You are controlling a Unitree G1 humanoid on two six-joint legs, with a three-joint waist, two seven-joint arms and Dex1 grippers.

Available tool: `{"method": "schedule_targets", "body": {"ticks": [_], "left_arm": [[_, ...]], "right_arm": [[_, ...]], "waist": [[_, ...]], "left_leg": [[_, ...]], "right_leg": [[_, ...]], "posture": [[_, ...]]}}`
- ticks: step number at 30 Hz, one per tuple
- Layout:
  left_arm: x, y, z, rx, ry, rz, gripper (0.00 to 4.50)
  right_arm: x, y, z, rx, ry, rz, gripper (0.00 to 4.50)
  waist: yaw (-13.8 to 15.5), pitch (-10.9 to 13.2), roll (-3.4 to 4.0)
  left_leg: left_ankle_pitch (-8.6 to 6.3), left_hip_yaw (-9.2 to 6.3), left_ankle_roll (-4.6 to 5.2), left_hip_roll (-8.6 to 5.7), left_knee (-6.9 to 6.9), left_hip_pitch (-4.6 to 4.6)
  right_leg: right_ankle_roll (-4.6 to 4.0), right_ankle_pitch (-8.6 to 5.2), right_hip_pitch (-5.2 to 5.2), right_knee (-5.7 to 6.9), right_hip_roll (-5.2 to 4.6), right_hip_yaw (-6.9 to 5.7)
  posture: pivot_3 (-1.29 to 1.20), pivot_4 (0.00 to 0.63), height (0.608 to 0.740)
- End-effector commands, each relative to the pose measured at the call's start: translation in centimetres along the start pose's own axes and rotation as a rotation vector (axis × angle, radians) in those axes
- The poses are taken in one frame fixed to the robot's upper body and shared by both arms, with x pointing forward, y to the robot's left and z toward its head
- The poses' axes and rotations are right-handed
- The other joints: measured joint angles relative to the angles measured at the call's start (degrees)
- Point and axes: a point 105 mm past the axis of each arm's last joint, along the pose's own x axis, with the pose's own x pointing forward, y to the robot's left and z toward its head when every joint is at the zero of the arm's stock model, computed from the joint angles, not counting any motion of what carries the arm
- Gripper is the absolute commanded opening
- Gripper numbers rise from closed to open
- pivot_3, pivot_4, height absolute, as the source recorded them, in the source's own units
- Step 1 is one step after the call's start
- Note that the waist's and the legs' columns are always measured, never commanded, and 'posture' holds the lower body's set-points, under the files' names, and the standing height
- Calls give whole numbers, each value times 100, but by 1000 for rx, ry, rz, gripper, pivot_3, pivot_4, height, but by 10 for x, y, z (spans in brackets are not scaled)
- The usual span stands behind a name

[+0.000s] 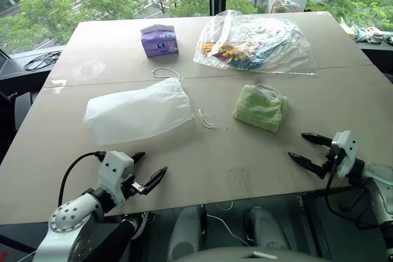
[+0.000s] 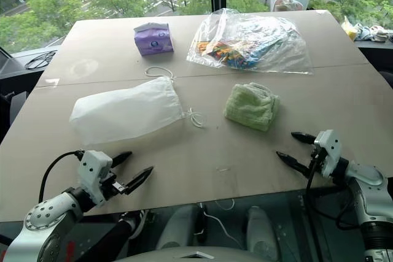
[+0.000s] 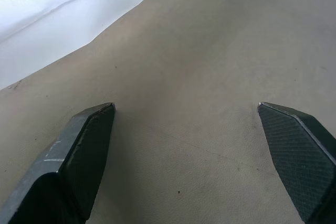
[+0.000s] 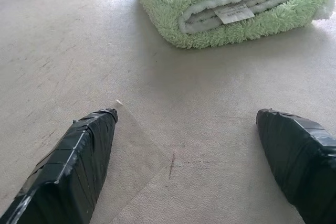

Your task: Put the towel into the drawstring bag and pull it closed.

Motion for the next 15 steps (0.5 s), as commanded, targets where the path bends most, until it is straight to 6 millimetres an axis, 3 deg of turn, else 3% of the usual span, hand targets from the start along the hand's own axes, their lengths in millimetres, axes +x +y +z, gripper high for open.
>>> {"method": "schedule_targets", "body": {"ticks": [1,4,15], "left_arm": [[-2,-12,0,-4,-6,-29,4456],[-3,-21,-2,-32,-14,-33,4456],[2,-16,3,-24,-28,-33,4456]], "right_arm": [[-10,1,2,2,21,4,4500],[-13,1,3,1,44,23,4500],[-10,5,6,2,22,4,4500]], "waist": [[-1,0,0],[-1,0,1],[47,0,1]], "left_leg": [[0,0,0,0,0,0],[-2,5,1,-3,-2,-1],[-4,3,4,-8,-2,-2]], "right_leg": [[0,0,0,0,0,0],[0,0,-1,-2,-19,2],[1,-1,0,-3,-17,-4]], "posture": [[0,150,740],[0,150,740],[0,150,740]]}}
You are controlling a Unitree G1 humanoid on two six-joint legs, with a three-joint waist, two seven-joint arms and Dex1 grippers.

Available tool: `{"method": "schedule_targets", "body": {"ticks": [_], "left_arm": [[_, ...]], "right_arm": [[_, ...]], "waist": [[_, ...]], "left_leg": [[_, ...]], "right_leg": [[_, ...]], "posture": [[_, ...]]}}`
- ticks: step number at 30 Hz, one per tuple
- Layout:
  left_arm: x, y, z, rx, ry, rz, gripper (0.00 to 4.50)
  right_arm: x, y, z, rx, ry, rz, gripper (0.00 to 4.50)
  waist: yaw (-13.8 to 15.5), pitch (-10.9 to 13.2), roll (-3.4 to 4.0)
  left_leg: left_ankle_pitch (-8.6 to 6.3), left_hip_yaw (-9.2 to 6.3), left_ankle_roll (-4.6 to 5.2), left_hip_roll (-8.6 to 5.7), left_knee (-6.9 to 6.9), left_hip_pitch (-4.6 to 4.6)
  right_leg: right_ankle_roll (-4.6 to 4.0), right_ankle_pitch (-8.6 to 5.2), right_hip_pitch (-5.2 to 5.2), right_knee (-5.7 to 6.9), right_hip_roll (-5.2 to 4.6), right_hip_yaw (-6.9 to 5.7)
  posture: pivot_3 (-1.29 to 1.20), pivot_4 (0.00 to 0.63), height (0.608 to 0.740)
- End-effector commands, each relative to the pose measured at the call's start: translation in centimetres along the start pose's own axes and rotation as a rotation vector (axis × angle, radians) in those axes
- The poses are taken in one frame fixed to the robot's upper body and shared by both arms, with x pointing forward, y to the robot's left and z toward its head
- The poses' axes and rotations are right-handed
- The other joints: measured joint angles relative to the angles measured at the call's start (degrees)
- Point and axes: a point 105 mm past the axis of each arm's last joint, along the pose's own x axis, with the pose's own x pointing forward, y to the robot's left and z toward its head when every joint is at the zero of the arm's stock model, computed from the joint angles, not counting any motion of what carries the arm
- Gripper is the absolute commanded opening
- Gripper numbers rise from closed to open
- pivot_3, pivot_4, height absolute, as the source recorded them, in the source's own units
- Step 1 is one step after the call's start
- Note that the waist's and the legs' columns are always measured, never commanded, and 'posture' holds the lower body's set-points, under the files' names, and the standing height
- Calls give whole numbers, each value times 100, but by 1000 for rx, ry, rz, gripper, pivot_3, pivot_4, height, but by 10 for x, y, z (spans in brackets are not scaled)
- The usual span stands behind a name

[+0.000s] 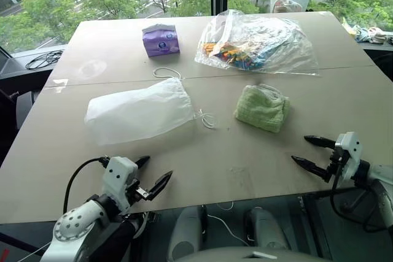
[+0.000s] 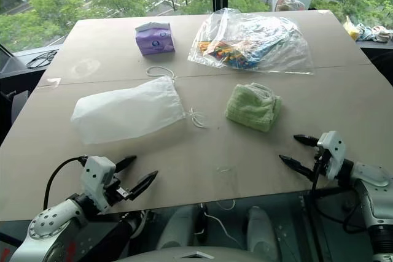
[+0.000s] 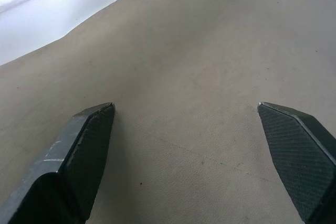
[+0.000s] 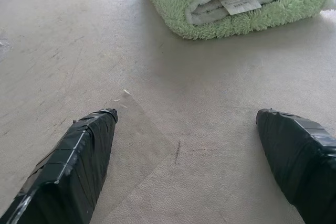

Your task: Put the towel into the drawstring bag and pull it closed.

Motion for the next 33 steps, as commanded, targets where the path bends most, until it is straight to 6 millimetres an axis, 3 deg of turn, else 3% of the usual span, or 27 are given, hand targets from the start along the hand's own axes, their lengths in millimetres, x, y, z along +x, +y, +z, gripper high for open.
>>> {"method": "schedule_targets", "body": {"ticks": [1,5,10,14,20,24,28,33], "left_arm": [[3,2,4,7,-5,-13,4456],[6,3,9,6,-24,-19,4456],[17,0,35,-55,-128,-19,4456],[40,-23,87,-225,-327,-78,4456],[75,-59,125,-269,-410,-127,4456],[92,-73,136,-255,-421,-88,4456],[125,-61,138,-116,-370,126,4456],[150,-39,162,-4,-398,387,4456]], "right_arm": [[-1,2,6,-3,-22,-9,4500],[-3,1,9,-9,-26,-18,4500],[-7,-9,29,-42,-66,-16,4500],[-14,-28,69,-53,-156,39,4500],[0,-33,108,-114,-212,159,4500],[9,-25,115,-111,-221,234,4500],[15,-21,116,-98,-222,277,4500],[15,-19,117,-91,-213,312,4500]], "waist": [[10,0,0],[26,1,-1],[40,3,0],[46,21,10],[59,13,-5],[61,18,-12],[74,19,-13],[82,24,-21]], "left_leg": [[0,-1,0,0,0,0],[0,0,0,1,0,0],[0,-1,0,2,0,-2],[1,-1,2,1,16,-9],[17,-15,28,-25,19,-7],[18,-15,30,-30,19,-9],[19,-14,30,-33,23,-8],[19,-37,31,-39,41,-10]], "right_leg": [[0,0,0,0,3,-1],[0,0,0,0,18,0],[0,0,-1,0,21,0],[2,3,1,2,22,2],[-22,16,18,8,52,6],[-22,17,20,8,57,9],[-22,17,22,9,56,9],[-10,13,31,10,56,6]], "posture": [[0,150,740],[0,150,740],[0,150,740],[0,150,740],[0,150,740],[0,150,740],[0,150,740],[0,150,740]]}}
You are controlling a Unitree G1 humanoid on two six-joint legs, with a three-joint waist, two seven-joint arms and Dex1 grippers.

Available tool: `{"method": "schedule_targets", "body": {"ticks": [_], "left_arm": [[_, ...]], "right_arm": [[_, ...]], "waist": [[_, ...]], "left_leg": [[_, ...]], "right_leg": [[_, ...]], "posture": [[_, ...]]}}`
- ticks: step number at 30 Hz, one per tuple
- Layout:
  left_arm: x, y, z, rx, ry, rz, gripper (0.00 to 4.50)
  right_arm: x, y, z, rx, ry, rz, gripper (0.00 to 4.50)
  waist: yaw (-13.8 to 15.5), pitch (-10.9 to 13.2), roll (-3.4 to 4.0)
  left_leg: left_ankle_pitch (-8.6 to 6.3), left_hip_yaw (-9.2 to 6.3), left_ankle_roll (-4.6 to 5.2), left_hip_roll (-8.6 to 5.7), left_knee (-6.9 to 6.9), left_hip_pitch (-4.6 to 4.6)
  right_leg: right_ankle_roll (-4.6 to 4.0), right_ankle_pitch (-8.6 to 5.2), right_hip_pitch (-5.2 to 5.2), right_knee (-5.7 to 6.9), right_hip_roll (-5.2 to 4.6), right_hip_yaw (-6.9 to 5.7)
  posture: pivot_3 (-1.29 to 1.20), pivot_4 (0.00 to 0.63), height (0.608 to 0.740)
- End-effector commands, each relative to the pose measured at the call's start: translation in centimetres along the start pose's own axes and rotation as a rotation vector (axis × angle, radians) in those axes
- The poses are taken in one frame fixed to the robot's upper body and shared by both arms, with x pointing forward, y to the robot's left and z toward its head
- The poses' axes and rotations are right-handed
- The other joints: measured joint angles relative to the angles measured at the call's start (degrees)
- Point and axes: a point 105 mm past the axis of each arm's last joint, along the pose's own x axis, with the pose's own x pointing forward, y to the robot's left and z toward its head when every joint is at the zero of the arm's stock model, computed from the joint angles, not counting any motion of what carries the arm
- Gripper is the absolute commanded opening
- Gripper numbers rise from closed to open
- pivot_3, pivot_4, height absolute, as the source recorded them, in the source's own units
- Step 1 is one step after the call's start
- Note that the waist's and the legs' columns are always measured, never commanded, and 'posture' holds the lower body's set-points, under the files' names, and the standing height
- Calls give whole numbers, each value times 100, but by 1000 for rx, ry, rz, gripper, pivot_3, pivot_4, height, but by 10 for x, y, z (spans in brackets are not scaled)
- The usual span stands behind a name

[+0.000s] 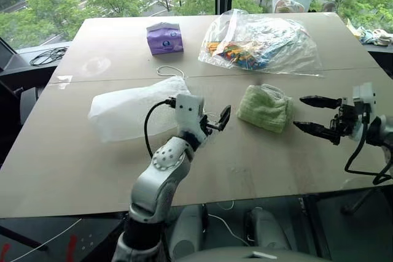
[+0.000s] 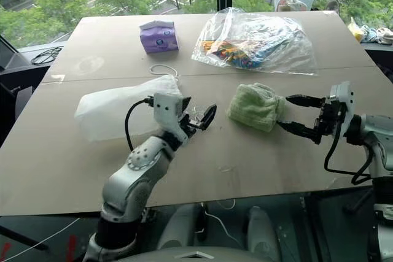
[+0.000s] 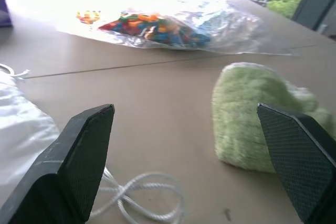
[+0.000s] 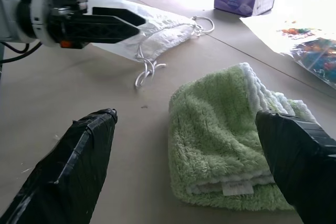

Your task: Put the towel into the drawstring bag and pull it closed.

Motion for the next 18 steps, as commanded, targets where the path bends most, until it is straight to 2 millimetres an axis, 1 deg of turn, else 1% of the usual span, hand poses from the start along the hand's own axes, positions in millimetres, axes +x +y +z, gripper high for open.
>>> {"method": "schedule_targets", "body": {"ticks": [1,2,4,7,10,13,18], "left_arm": [[21,12,19,135,-77,203,4456],[27,16,19,173,-60,263,4456],[36,17,23,186,-55,348,4456],[44,22,23,183,-12,498,4456],[48,23,19,215,28,571,4456],[47,27,15,247,62,622,4456],[34,37,1,215,174,759,4456]], "right_arm": [[-1,2,11,-16,-19,39,4500],[-1,2,10,-14,-16,41,4500],[-2,2,8,-12,-12,39,4500],[-3,1,8,-13,-18,26,4500],[-3,1,9,-13,-25,17,4500],[-3,2,10,-15,-23,14,4500],[-6,0,14,-27,-18,-2,4500]], "waist": [[7,1,-2],[10,2,-3],[16,3,-4],[27,5,-7],[25,5,-9],[6,5,-9],[-3,6,-9]], "left_leg": [[0,-2,0,-2,0,-1],[0,-5,0,-2,0,-3],[0,-7,0,-4,-2,-5],[0,-8,0,-6,-6,-10],[0,-7,0,-6,-6,-11],[0,-9,0,-6,-6,-9],[0,-16,0,-5,-6,-10]], "right_leg": [[-9,5,0,0,0,0],[-10,6,-1,0,1,-1],[-10,6,-1,0,1,-1],[13,18,-3,-1,2,-2],[14,19,-4,-1,3,-6],[15,19,-4,2,4,-6],[15,19,-4,2,2,-6]], "posture": [[0,150,740],[0,150,740],[0,150,740],[0,150,740],[0,150,740],[0,150,740],[0,150,740]]}}
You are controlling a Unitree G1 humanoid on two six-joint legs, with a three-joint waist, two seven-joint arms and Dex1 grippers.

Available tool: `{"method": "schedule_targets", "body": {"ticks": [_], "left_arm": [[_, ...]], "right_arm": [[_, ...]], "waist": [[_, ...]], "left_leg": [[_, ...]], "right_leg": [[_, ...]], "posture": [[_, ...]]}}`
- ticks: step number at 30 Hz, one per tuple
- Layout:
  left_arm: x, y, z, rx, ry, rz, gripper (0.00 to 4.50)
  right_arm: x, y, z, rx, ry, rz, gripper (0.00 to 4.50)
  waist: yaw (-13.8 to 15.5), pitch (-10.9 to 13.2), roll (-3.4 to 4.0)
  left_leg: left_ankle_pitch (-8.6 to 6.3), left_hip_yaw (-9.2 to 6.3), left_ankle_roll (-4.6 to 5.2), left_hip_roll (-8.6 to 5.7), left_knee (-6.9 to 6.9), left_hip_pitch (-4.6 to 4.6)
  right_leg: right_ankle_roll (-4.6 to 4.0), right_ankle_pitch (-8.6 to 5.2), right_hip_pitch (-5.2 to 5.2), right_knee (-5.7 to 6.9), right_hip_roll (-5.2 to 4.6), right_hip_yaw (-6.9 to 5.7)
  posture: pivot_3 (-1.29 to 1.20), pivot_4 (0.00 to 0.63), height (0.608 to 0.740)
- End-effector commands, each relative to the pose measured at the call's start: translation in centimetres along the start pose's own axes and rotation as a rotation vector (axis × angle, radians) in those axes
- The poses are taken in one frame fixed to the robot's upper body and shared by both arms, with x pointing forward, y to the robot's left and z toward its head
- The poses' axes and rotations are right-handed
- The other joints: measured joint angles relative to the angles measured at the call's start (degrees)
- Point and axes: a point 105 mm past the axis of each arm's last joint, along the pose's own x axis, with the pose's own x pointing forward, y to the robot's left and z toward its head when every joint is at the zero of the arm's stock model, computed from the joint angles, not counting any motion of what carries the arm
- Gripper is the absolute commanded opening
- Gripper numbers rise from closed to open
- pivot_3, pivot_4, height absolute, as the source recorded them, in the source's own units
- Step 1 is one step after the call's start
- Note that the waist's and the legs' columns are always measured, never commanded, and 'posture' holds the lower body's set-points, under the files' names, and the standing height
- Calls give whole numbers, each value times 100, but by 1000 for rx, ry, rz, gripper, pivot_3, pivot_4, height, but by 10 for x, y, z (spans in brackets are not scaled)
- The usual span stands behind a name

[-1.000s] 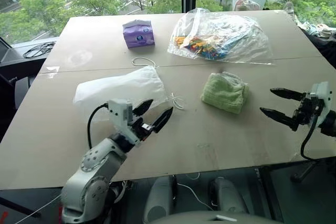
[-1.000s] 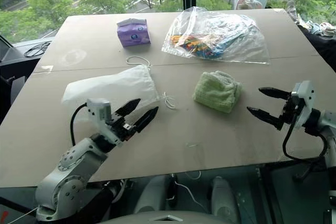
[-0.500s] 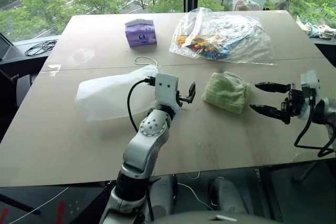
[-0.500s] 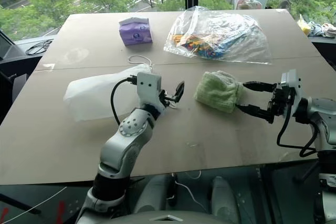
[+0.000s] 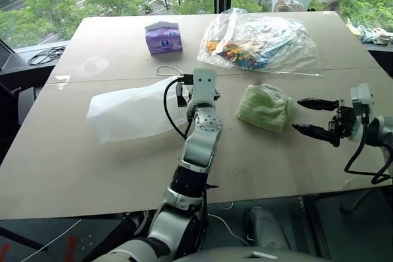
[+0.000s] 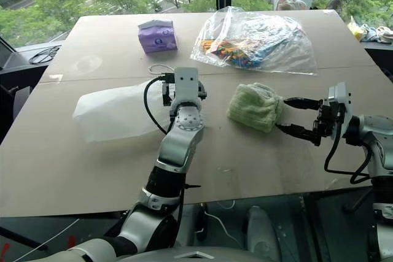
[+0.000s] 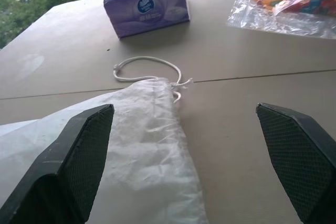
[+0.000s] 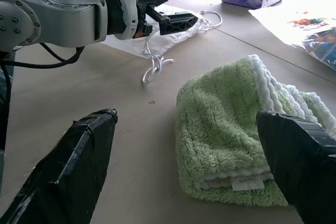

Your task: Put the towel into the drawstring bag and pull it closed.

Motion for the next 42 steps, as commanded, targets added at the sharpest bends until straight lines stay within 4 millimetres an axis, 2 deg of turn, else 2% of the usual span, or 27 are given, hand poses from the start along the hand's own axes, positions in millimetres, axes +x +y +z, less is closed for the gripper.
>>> {"method": "schedule_targets", "body": {"ticks": [1,10,16,20,26,27,28,31,33,35,36,38,42], "left_arm": [[-10,1,3,-37,52,70,4456],[-19,2,-8,58,108,34,4456],[-26,26,-20,121,126,73,4456],[-27,44,-27,164,113,130,3594],[-30,51,-14,198,15,148,717],[-30,53,-12,212,-9,148,615],[-30,54,-11,227,-36,145,292],[-29,56,-8,257,-85,127,292],[-28,54,1,295,-175,104,292],[-28,42,6,365,-259,-25,292],[-30,29,6,323,-270,-173,292],[-34,23,10,321,-326,-284,292],[-37,21,15,454,-473,-354,292]], "right_arm": [[-5,-1,18,-58,-24,-14,4500],[-1,-3,18,-61,-22,-10,4500],[1,-4,17,-62,-24,-6,4500],[6,-5,14,-63,-27,3,4500],[8,-6,9,-60,-27,8,4500],[8,-6,9,-60,-29,9,4500],[9,-6,8,-62,-32,9,4500],[11,-5,9,-69,-41,9,4500],[12,-4,9,-75,-48,2,4500],[14,-4,10,-76,-58,-13,4500],[17,-3,10,-74,-64,-19,4500],[25,-4,6,-94,-42,-69,4500],[43,-11,-9,-156,77,-212,4500]], "waist": [[1,0,0],[4,1,-1],[-8,2,-2],[-17,1,-2],[11,1,-2],[13,1,-3],[9,1,-2],[-5,1,-2],[-10,1,-2],[-10,0,0],[-9,-1,1],[-10,-1,1],[-13,-1,2]], "left_leg": [[0,0,0,0,0,0],[0,0,0,0,2,-1],[0,-2,-1,0,1,-1],[0,-2,-1,0,3,0],[0,-2,-1,0,4,-2],[0,-3,0,0,5,-2],[0,-2,0,0,5,-2],[0,-2,-1,1,4,0],[0,-2,-1,2,4,0],[0,-2,0,2,5,0],[0,-1,-1,2,5,1],[0,0,-1,4,5,1],[0,2,-1,4,4,1]], "right_leg": [[0,0,0,0,0,0],[-1,0,0,0,0,-1],[-1,0,-1,0,0,-1],[-2,1,0,3,-1,0],[-2,1,0,4,-2,-1],[-2,1,0,4,-2,-1],[-2,1,0,4,-2,-1],[-3,1,0,5,-1,0],[-3,1,-1,6,-1,0],[-3,1,-1,6,-1,0],[-4,1,-1,7,-1,0],[-8,-1,-1,8,-2,0],[-26,-11,-1,9,-7,0]], "posture": [[0,150,740],[0,150,740],[0,150,740],[0,150,740],[0,150,740],[0,150,740],[0,150,740],[0,150,740],[0,150,740],[0,150,740],[0,150,740],[0,150,740],[0,150,740]]}}
